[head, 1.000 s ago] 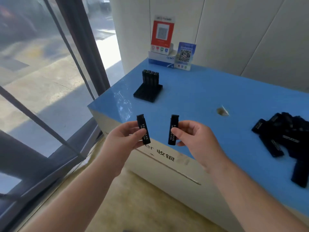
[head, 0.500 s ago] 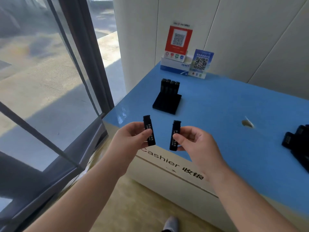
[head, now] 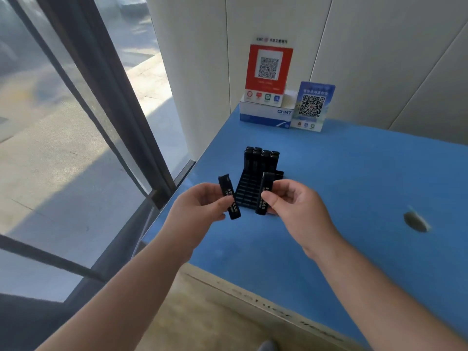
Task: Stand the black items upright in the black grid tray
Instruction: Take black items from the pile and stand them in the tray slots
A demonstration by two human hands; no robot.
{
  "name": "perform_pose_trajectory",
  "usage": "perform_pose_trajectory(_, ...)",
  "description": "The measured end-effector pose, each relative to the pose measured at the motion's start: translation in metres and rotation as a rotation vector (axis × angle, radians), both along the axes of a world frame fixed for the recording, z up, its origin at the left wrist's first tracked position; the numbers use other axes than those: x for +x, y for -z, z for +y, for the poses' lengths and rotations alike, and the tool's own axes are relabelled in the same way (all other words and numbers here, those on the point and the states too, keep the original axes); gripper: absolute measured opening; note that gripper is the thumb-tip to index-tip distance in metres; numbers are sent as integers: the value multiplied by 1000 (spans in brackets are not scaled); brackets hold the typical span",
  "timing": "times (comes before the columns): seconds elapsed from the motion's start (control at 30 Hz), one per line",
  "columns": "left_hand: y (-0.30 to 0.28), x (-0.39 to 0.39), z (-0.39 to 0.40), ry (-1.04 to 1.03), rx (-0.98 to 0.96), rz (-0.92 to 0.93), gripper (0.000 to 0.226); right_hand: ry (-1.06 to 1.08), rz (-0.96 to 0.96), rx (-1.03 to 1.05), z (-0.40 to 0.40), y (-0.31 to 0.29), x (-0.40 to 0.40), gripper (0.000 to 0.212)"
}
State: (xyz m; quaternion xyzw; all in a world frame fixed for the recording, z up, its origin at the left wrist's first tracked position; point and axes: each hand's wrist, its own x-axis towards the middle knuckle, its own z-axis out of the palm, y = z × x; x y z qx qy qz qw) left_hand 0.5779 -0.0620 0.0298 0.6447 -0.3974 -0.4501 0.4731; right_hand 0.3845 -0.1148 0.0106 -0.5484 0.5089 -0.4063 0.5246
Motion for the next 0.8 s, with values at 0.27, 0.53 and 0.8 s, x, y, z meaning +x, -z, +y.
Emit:
perform_pose_trajectory(0.27, 20, 17, -78, 87, 22, -69, 9, 117, 102, -37, -46, 9, 11, 7)
perform_pose_trajectory(0.53, 36, 32, -139, 282, -46, -249, 11, 266, 180, -66, -68, 19, 31, 12)
perform_pose_trajectory(0.8, 61, 30, -165, 413, -190, -488, 8, 350, 221, -60, -70, 29, 39, 21)
